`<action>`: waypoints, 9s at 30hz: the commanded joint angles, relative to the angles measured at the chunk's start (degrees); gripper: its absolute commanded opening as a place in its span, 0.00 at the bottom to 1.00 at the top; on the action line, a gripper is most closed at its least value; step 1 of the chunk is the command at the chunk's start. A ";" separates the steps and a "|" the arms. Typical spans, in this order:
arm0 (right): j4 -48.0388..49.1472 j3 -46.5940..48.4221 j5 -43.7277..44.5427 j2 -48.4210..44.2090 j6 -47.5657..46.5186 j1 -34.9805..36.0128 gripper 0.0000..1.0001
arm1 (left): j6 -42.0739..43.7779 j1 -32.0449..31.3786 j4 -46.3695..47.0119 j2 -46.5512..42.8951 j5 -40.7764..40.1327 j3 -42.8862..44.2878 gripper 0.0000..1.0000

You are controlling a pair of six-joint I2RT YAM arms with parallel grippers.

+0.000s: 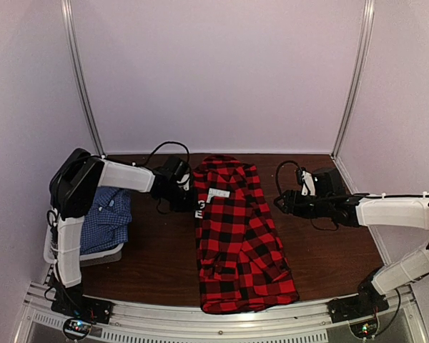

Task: Fold and stack the long sleeve shirts
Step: Move the rectangle-folded shirt to the center of the board, then pick up the rectangle-folded shirt from the center of the board, then fold the rectangle-folded shirt at the center of the board.

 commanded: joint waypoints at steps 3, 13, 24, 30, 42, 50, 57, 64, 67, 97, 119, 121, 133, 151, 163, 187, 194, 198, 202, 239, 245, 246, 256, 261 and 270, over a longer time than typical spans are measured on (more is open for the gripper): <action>0.37 0.09 0.13 -0.53 0.04 0.03 0.63 | -0.15 1.28 -2.55 3.04 -3.83 6.47 0.04; -0.76 0.62 -2.13 0.94 0.87 0.50 0.66 | 2.94 4.92 -6.11 5.74 -2.95 14.66 0.11; -2.40 -2.86 -0.82 -0.70 4.97 4.66 0.65 | 3.81 3.62 -4.47 -3.76 -1.84 3.44 0.33; -3.87 -7.23 2.27 -4.91 9.96 11.14 0.63 | -0.23 -1.60 -0.24 -14.93 -2.10 -12.01 0.30; -9.32 -12.87 8.69 -13.99 19.00 21.54 0.60 | -11.24 -16.15 0.87 -29.55 -7.39 -30.42 0.32; -9.93 -11.29 9.78 -10.01 20.27 26.00 0.56 | -13.44 -18.74 0.89 -29.65 -9.61 -31.94 0.34; -9.88 -10.44 11.04 -8.09 21.05 27.83 0.55 | -13.36 -19.23 0.73 -28.02 -9.40 -30.30 0.32; -10.59 -9.46 11.70 -6.75 20.29 28.07 0.55 | -13.42 -19.90 -0.18 -26.74 -8.95 -29.75 0.27; -11.44 -8.94 12.12 -6.62 19.79 28.05 0.55 | -13.44 -20.19 -0.49 -26.85 -8.75 -29.50 0.21; -13.89 -7.20 11.79 -3.34 17.47 28.81 0.55 | -15.41 -22.95 -1.64 -29.43 -1.05 -32.50 0.00; -13.61 -10.03 12.25 -5.91 19.23 28.10 0.48 | -15.38 -19.56 0.36 -34.82 -3.01 -37.34 0.35; -13.00 -10.68 12.10 -6.16 19.47 27.86 0.48 | -15.13 -19.18 1.78 -34.32 -1.72 -37.88 0.36; -8.42 -14.36 9.78 -6.32 20.98 26.43 0.39 | -16.91 -18.11 6.17 -35.00 0.53 -41.14 0.41; -5.00 -16.18 7.99 -5.93 21.65 25.96 0.38 | -17.58 -18.12 9.26 -30.40 2.96 -41.08 0.40; -2.06 -16.41 6.14 -3.98 22.02 25.97 0.33 | -17.29 -18.71 9.26 -28.00 5.06 -39.50 0.30; -7.87 -9.64 5.52 -11.19 20.25 23.03 0.00 | -22.59 -16.80 12.17 -35.65 10.11 -37.00 0.00; -8.16 -3.78 3.43 -7.85 16.58 18.31 0.00 | -23.92 -12.16 17.72 -35.38 13.19 -35.09 0.00; -6.80 -0.12 1.45 -4.01 13.94 13.34 0.00 | -23.28 -8.44 18.62 -32.67 14.31 -32.17 0.00; -5.01 3.90 -1.17 1.90 11.65 8.55 0.00 | -22.86 -4.87 20.21 -28.25 15.03 -28.51 0.00; -7.96 14.99 -4.85 17.89 1.05 -0.11 0.62 | -5.32 3.69 7.87 -15.60 10.27 -14.35 0.67; -10.16 11.35 -4.89 15.17 0.28 1.66 0.61 | -4.40 2.99 7.77 -19.12 11.40 -20.55 0.64; -10.10 10.64 -5.06 14.73 0.38 1.93 0.60 | -4.36 2.62 7.89 -19.40 11.41 -21.41 0.63; -8.37 6.90 -6.24 14.89 1.57 4.45 0.49 | -7.27 -1.63 12.12 -17.62 12.90 -25.45 0.53; -7.51 6.86 -6.15 15.70 2.05 5.14 0.44 | -7.88 -2.41 12.16 -16.81 12.75 -24.66 0.48; -6.67 7.29 -6.45 16.71 2.66 5.73 0.30 | -7.89 -2.59 12.17 -16.71 12.92 -24.79 0.26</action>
